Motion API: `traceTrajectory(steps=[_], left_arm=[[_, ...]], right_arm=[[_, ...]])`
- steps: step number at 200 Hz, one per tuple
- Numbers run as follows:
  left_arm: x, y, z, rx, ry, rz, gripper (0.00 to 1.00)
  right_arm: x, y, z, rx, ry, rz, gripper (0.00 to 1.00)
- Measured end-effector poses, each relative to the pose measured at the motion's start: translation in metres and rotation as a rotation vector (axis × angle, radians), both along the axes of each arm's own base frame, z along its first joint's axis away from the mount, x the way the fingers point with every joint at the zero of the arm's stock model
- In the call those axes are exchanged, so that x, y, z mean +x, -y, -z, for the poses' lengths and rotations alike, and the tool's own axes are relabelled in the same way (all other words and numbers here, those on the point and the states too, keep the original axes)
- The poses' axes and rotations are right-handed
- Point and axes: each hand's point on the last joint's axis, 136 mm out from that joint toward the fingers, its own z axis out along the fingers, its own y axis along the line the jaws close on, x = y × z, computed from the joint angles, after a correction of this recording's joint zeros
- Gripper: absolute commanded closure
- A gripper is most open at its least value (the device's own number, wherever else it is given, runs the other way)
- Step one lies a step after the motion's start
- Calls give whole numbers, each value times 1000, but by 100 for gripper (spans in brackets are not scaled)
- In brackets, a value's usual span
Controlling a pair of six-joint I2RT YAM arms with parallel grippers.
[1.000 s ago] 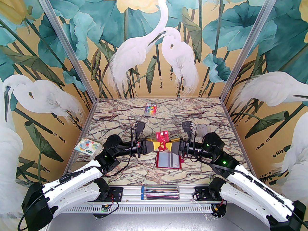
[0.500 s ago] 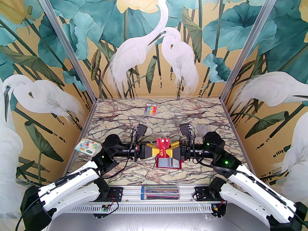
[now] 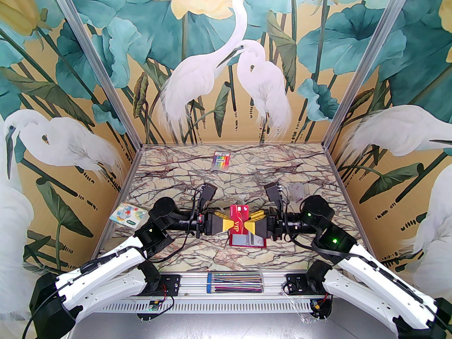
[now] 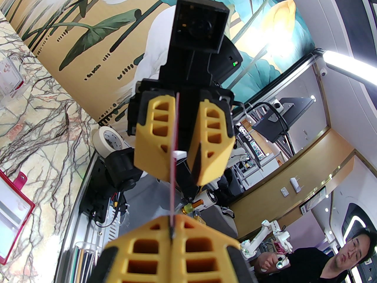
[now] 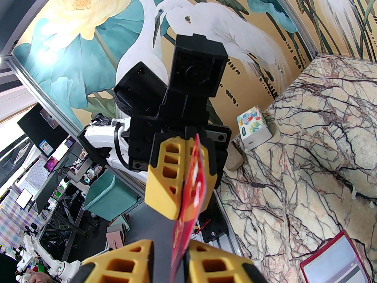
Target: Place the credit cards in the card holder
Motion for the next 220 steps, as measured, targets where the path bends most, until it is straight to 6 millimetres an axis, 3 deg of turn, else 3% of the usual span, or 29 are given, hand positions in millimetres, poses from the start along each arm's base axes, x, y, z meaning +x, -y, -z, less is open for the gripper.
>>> traceTrajectory(steps=[171,212,220], left_arm=[[-9,2,0,-4,5,32,100],[-11,1,-1,-10,12,36,100],[-11,1,-2,-11,14,36,88]], right_arm=[[-3,-1,-1,5,6,-10,91],[-3,-1,-1,5,5,-10,100],[-3,-1,-1,5,6,-10,100]])
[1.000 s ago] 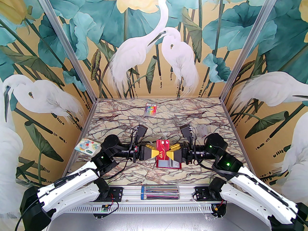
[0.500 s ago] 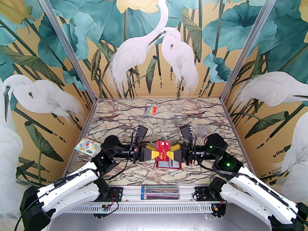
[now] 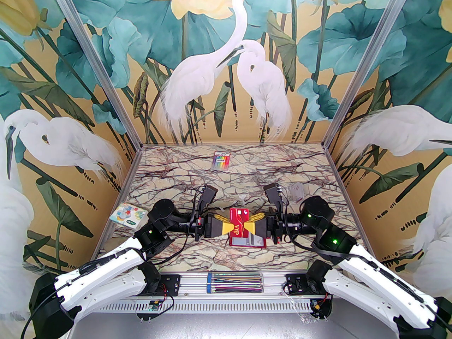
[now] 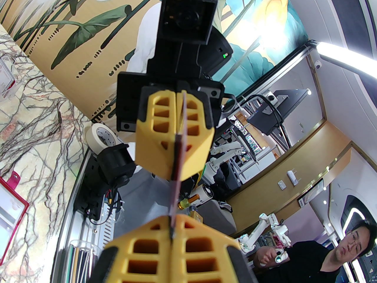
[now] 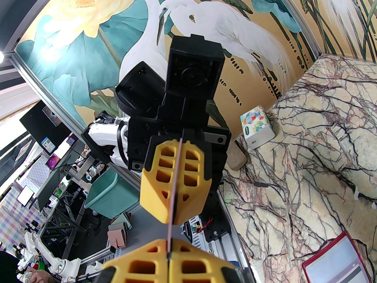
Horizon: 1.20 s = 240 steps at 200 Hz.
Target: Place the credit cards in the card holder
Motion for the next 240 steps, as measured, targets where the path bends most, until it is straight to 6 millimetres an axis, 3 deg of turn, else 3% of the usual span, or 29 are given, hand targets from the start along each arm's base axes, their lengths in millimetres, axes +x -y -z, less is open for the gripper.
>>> traceTrajectory(steps=[11,27,52,71,93,127,149,167,195,240], left_arm=[[0,0,0,0,5,-4,68],[4,0,7,25,6,-32,51],[22,-7,25,105,-23,-166,44],[48,-19,47,194,-68,-319,44],[78,-33,85,328,-159,-457,46],[85,-27,140,452,-269,-442,51],[86,-18,167,497,-329,-403,56],[89,-10,185,516,-374,-378,61],[92,-1,213,540,-437,-350,67],[88,11,246,598,-480,-312,69]], right_arm=[[1,0,1,-2,-1,8,100],[6,0,7,-27,-8,38,100],[21,1,28,-104,-49,120,100],[40,6,49,-175,-106,198,100],[66,21,75,-234,-177,306,100],[97,51,137,-340,-352,442,100],[96,61,185,-430,-476,462,100],[90,65,212,-483,-543,458,100],[85,68,234,-519,-589,455,100],[87,66,254,-544,-624,451,100]])
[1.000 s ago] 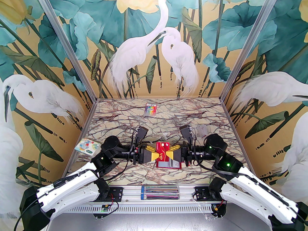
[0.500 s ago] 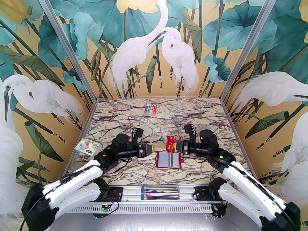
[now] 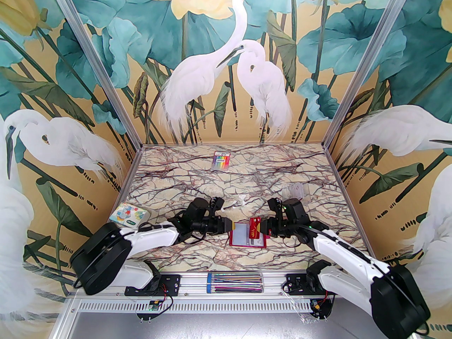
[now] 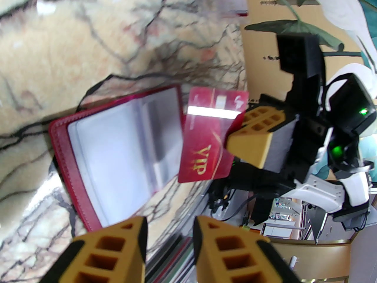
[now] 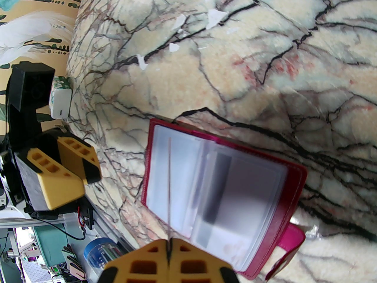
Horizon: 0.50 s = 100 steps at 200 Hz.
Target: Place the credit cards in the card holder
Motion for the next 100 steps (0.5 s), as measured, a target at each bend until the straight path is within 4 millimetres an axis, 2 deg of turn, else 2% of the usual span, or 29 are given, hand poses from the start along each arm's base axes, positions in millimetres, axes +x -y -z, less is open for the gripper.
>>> traceTrajectory(steps=[55,100], left_arm=[[3,5,22,36,-38,6,70],[-4,7,39,69,-72,21,70]], right_arm=[[2,-1,10,-4,-11,-1,100],[3,-2,16,-5,-17,-1,100]])
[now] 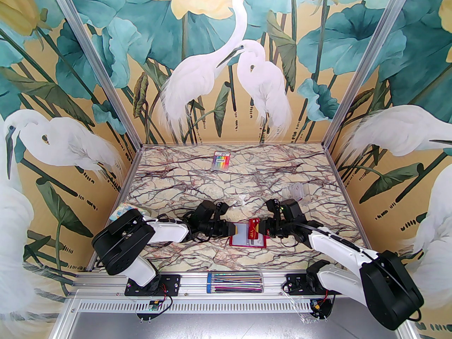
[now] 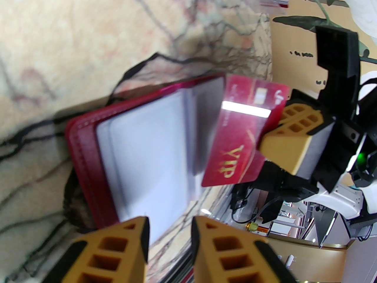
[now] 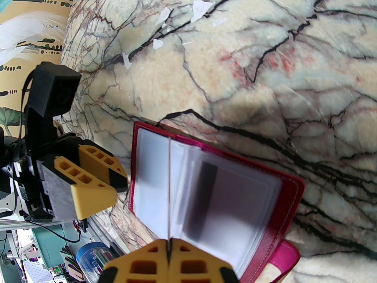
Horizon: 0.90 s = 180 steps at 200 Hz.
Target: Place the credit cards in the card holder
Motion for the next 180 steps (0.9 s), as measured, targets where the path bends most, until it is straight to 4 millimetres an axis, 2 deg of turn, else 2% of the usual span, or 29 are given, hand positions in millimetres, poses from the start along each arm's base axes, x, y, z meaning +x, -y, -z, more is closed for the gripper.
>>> traceTrajectory(steps=[97,180], left_arm=[[3,4,-3,2,18,0,72],[2,-2,9,68,13,-17,74]], right_arm=[[0,-3,8,12,-27,-9,100],[-2,-4,14,11,-58,-11,100]])
